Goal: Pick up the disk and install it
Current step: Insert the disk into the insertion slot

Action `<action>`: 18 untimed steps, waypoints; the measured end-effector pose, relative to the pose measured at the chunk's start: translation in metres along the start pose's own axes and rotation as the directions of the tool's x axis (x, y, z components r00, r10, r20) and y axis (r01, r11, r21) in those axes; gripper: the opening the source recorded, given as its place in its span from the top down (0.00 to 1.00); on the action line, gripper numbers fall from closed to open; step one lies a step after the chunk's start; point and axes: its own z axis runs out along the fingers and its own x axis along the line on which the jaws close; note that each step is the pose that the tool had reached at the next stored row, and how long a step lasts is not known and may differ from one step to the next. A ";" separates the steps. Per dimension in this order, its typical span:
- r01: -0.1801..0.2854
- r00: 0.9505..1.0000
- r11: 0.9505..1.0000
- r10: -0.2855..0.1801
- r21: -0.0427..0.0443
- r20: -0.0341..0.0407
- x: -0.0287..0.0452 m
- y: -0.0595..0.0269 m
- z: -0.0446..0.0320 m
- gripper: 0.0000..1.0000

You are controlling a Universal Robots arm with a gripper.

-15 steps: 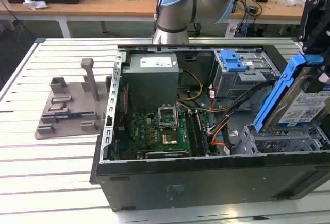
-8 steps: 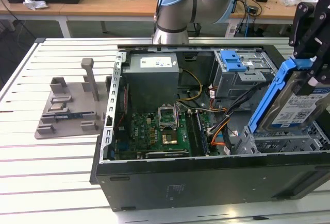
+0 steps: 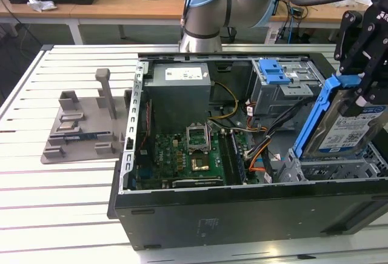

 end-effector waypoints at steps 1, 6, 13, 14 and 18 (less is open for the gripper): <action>0.000 1.000 1.000 0.000 0.002 0.000 0.0003 0.0012 -0.0001 0.64; 0.000 1.000 1.000 0.000 0.007 -0.008 0.0010 0.0031 0.0004 0.64; -0.001 1.000 1.000 0.001 0.002 -0.009 0.0013 0.0023 0.0178 0.64; -0.001 1.000 1.000 0.001 0.002 -0.009 0.0013 0.0022 0.0189 0.64; -0.001 1.000 1.000 0.001 0.002 -0.009 0.0013 0.0021 0.0238 0.64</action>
